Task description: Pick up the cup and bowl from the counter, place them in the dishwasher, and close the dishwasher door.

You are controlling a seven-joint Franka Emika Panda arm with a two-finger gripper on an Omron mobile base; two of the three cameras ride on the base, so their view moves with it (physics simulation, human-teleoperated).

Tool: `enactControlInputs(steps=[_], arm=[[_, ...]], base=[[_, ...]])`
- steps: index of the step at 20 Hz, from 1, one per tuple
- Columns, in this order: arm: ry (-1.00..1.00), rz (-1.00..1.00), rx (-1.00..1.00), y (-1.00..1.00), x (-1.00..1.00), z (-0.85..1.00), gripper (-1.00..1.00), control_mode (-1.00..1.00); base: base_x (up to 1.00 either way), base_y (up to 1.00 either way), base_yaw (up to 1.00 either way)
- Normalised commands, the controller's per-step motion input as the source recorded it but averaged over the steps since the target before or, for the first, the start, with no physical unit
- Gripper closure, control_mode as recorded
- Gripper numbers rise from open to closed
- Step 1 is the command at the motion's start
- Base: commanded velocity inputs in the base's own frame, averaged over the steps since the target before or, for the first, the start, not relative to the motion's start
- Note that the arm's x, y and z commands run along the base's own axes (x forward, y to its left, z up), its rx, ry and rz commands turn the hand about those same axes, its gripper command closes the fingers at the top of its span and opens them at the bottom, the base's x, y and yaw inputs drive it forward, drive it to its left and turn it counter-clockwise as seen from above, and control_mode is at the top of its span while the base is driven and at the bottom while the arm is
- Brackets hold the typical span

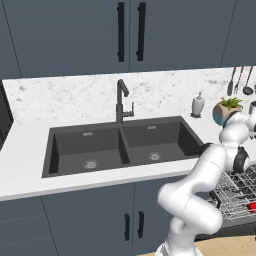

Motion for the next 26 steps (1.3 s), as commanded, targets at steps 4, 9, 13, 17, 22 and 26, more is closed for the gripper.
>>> enactControlInputs(steps=[4, 9, 13, 17, 22, 26], arm=[[0.06, 0.0, 0.0, 0.0, 0.0, -0.02, 1.0, -1.0], [0.01, 0.0, 0.0, 0.0, 0.0, 0.0, 1.0, -1.0], [-0.02, 0.0, 0.0, 0.0, -0.02, 0.04, 1.0, -1.0], [-0.14, 0.0, 0.03, 0.0, -0.13, 0.41, 1.0, -1.0], [-0.2, 0.01, 0.08, 0.0, -0.33, 0.49, 1.0, -1.0], [-0.09, 0.04, 0.07, 0.02, -0.8, 0.22, 1.0, -1.0]], base=[[0.0, 0.0, 0.0], [0.0, 0.0, 0.0], [0.0, 0.0, 0.0], [0.0, 0.0, 0.0], [0.0, 0.0, 0.0], [0.0, 0.0, 0.0]])
